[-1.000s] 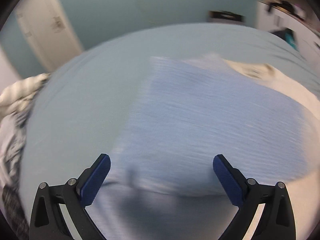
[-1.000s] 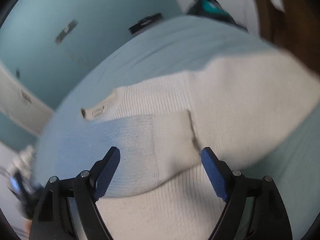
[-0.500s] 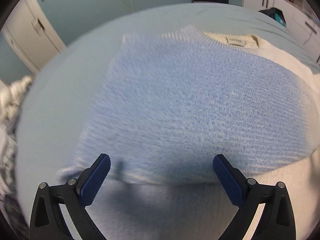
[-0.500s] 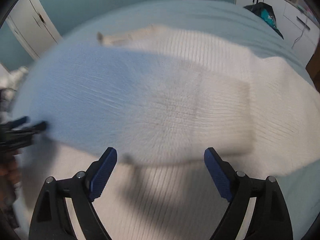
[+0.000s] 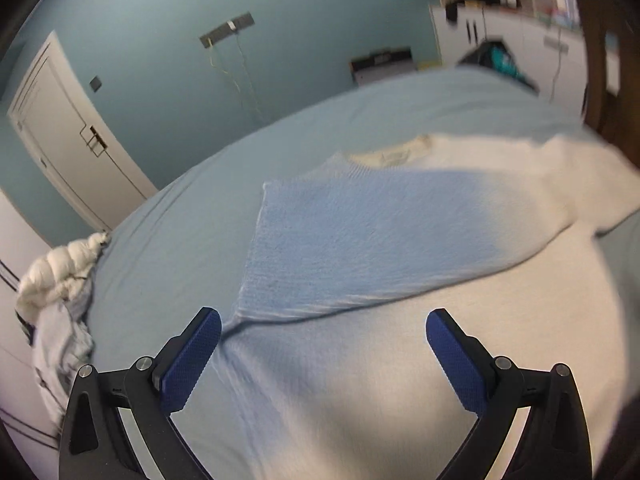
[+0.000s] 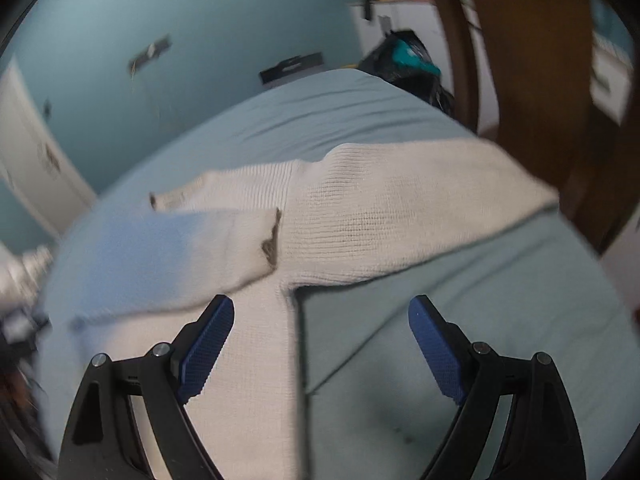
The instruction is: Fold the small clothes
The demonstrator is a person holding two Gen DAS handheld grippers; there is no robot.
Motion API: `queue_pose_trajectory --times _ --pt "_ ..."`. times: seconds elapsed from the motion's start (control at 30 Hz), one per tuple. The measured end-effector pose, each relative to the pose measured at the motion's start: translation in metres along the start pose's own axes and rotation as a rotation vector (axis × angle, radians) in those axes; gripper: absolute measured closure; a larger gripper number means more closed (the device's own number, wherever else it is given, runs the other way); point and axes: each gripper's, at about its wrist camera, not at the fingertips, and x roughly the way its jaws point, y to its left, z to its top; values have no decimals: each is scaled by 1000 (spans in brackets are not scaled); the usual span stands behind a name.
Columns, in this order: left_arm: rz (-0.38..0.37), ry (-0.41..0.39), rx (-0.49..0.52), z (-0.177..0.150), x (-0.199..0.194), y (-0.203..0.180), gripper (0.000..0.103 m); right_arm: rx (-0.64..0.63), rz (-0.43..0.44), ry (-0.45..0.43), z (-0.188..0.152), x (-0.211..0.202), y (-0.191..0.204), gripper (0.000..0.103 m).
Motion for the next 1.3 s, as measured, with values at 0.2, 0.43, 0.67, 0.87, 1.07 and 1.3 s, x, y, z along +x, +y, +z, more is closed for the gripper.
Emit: queue_pose_trajectory --times 0.2,0.43,0.67,0.87,1.07,1.3 --pt "-69 20 -110 -22 -4 1 0 126 -40 35 4 10 -20 16" --pt "12 94 -105 -21 19 -2 0 135 -125 100 13 16 -27 16" --pt "1 63 -109 -19 6 -4 0 315 -10 149 16 23 -70 16" --pt "2 77 -123 -17 13 -3 0 576 40 129 21 31 -134 16" --pt "-11 90 -117 -17 18 -5 0 740 34 55 27 52 -190 17" --pt "-44 86 -123 -13 19 -8 0 765 -8 40 39 88 -220 34"
